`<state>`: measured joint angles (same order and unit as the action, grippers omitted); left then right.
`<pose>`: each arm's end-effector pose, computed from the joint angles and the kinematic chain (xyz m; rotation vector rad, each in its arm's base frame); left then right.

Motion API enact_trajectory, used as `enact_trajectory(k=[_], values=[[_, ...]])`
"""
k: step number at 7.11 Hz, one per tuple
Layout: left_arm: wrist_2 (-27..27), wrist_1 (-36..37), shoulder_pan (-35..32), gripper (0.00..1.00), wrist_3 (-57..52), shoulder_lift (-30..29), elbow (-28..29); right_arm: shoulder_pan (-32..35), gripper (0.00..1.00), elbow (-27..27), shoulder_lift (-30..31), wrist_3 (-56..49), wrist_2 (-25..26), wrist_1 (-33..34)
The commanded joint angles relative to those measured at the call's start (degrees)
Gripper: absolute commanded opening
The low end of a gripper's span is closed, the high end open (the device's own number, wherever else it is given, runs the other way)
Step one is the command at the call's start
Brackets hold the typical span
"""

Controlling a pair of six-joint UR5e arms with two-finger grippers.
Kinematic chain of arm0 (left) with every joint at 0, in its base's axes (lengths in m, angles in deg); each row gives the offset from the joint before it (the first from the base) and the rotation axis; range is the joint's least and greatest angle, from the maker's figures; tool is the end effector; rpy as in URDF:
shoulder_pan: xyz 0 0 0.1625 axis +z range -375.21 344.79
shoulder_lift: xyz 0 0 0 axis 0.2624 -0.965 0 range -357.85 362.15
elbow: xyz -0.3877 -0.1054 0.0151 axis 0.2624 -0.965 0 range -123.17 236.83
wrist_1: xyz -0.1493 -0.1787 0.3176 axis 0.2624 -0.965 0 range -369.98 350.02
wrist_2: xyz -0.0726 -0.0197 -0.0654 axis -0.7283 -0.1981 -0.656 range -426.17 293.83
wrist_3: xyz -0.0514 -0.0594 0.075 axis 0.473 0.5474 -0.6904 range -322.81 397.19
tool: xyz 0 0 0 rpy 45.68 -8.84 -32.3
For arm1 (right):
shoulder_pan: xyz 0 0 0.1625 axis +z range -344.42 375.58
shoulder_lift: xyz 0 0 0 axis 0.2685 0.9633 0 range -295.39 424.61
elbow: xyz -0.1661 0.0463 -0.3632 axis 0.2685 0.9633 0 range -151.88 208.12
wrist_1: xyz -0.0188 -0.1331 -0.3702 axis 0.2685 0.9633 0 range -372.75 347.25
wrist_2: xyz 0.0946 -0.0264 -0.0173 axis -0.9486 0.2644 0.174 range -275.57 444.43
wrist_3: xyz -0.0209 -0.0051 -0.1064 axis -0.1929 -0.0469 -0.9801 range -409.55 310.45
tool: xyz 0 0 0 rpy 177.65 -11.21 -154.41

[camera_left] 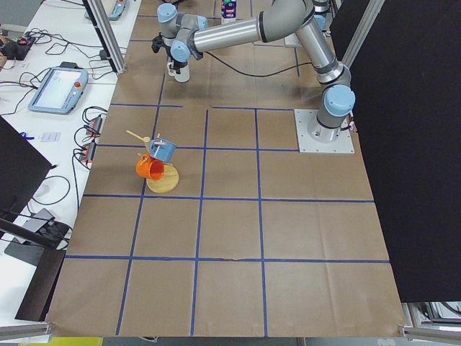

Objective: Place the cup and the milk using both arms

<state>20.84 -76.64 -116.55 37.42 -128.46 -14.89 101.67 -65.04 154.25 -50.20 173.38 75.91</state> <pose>-0.2749 -0.6650 0.2202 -0.2997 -3.0732 0.0189 0.1035 -0.4707 0.4252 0.0899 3.1158 0.1311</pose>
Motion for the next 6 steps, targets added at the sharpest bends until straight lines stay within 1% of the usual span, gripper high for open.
enact_trajectory(k=[1,2,3,4,5,6], values=[[0.0,-0.04,0.09,0.62,-0.14,0.0,-0.08,-0.05,1.0,0.0,0.01,-0.5,0.17,0.64],[0.0,-0.04,0.0,0.93,-0.14,0.17,0.0,-0.05,1.0,0.0,0.01,-0.5,0.17,0.64],[0.0,-1.44,0.0,0.99,-0.14,1.13,0.44,-0.14,1.0,0.0,0.01,-0.59,0.17,0.72],[0.0,-4.84,0.0,0.99,-0.14,2.71,0.88,-1.45,1.0,0.0,0.01,-2.85,0.17,0.72],[0.09,-8.71,0.26,0.99,-0.05,6.64,0.62,-5.2,1.0,0.0,0.01,-7.48,0.0,0.64],[0.18,-11.96,0.52,0.99,-0.14,11.99,-0.25,-8.98,1.0,-0.09,0.01,-12.58,-0.44,0.55]])
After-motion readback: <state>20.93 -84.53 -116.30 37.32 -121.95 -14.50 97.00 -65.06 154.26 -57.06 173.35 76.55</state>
